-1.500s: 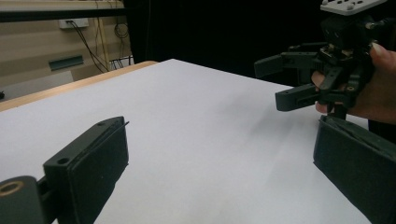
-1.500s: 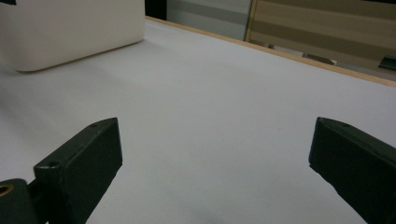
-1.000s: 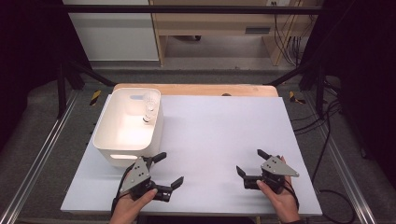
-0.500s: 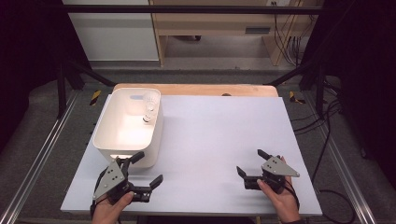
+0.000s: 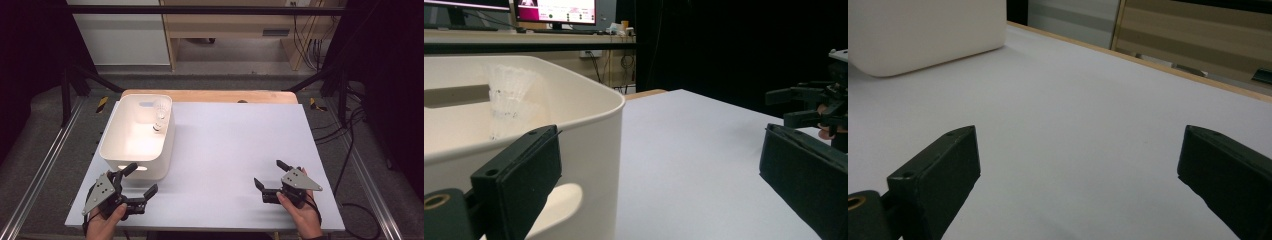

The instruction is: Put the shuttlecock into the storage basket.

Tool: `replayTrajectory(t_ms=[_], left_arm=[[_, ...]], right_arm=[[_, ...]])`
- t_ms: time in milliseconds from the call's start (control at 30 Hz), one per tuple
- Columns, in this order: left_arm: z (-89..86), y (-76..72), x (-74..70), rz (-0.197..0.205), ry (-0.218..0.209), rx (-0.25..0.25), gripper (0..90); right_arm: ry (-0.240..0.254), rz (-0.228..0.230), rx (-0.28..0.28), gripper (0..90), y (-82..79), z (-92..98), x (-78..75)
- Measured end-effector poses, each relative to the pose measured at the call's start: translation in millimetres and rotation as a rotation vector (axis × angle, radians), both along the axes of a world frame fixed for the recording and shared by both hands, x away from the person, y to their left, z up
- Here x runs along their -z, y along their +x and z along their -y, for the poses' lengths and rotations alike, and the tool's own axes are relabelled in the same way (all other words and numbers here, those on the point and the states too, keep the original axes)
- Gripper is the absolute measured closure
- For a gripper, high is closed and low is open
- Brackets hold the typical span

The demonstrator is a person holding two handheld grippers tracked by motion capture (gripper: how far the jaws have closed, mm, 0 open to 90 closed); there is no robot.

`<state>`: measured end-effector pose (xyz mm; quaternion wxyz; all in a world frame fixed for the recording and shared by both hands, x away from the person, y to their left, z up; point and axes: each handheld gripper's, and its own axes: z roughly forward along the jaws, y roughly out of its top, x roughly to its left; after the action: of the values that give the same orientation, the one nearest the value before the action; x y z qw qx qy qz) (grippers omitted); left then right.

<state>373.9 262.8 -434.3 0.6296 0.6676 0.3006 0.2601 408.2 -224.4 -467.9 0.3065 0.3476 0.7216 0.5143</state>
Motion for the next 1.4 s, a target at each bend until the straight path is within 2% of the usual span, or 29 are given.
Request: replayTrajectory(t_ms=[200,400,700,1133,1400], left_arm=[[-7.7,2.6,10.1,-0.014,-0.006,-0.010,3.5],[-12.5,4.0,16.0,-0.004,0.018,-0.002,3.7],[-18.5,5.1,21.4,0.012,0.029,-0.011,3.9],[-24.2,6.5,26.2,0.024,0.010,-0.019,3.8],[-28.0,6.5,29.1,0.034,-0.008,-0.027,3.8]], right_arm=[[0.011,0.014,0.003,3.4,-3.3,1.6,-0.3],[0.016,0.019,0.011,3.4,-4.7,5.6,-0.7],[0.020,0.021,0.023,3.4,-8.3,13.1,-1.7],[0.031,0.030,-0.004,3.3,-14.5,22.0,-1.3],[0.028,0.064,0.021,3.4,-15.9,29.0,3.5]])
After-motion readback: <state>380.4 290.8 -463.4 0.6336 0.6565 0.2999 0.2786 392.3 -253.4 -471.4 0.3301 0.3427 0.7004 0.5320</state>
